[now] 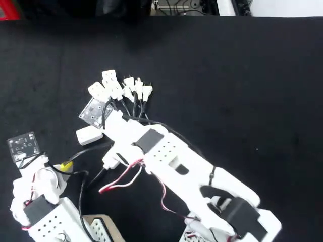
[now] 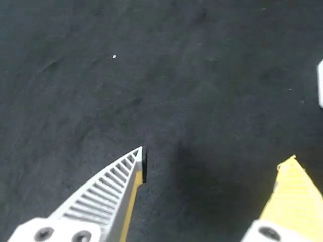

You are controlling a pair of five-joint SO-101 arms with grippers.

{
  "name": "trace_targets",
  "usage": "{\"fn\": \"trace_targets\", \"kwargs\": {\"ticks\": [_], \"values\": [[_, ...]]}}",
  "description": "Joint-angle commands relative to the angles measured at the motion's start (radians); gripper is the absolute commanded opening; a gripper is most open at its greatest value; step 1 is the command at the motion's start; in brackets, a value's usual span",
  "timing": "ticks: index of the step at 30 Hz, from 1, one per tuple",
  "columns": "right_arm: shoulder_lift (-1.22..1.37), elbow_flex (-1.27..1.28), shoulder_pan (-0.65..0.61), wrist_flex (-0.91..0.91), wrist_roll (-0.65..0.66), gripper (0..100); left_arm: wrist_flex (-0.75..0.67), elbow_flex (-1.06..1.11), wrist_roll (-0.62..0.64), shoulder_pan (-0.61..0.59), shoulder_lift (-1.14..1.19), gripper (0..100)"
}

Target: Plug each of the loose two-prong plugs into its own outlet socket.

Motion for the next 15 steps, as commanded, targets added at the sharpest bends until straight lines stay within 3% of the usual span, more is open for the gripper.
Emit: {"fn": "trace_targets", "kwargs": {"ticks": [1, 15], "values": [[0.03, -0.059, -0.009, -0.037, -0.012, 1.2, -0.023, 0.001, -0.011, -0.013, -0.005, 39], [0.081, -0.031, -0.008, -0.124, -0.014, 1.2, -0.025, 0.012, -0.012, 0.012, -0.005, 39]]}}
